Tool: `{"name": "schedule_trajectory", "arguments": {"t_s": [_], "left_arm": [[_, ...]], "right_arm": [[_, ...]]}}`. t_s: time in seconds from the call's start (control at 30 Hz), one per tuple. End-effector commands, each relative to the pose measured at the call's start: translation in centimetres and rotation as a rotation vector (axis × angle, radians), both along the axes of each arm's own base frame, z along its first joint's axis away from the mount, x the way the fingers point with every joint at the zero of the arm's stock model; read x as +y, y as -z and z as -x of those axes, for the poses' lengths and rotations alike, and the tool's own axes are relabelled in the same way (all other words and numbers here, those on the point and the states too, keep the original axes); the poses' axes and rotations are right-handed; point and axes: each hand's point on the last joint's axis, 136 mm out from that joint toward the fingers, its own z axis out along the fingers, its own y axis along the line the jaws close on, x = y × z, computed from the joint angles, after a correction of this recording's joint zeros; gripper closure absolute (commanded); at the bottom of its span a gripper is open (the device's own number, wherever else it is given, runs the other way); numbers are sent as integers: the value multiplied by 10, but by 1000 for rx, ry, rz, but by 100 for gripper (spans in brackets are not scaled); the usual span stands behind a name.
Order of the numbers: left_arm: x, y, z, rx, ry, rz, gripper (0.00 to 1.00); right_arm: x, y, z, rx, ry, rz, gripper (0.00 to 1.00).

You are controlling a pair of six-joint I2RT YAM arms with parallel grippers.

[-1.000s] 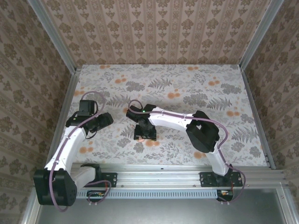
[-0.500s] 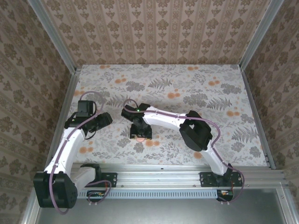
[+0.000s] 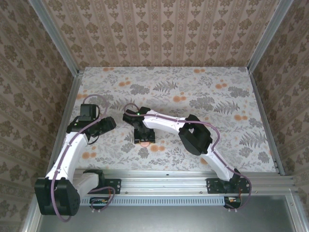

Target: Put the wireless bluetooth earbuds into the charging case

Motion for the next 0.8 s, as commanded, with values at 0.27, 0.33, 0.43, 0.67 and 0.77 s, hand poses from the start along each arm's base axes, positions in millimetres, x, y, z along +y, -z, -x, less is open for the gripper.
{"name": "schedule_trajectory", "arguments": {"t_s": [0.27, 0.33, 0.43, 0.67, 0.77], "left_arm": [[2, 6, 8, 15, 26, -6, 31], [-3, 4, 6, -11, 49, 17, 32], [-15, 0, 4, -70, 102, 69, 33], [-46, -39, 1, -419, 260, 187, 39], [-57, -67, 7, -646, 336, 205, 44]], "right_arm": [[-17, 8, 0, -2, -28, 86, 54], [-12, -2, -5, -38, -15, 39, 54], [-3, -22, -12, -108, 16, -81, 56], [12, -94, -35, -333, 102, -569, 60], [8, -126, -42, -403, 114, -713, 61]]}}
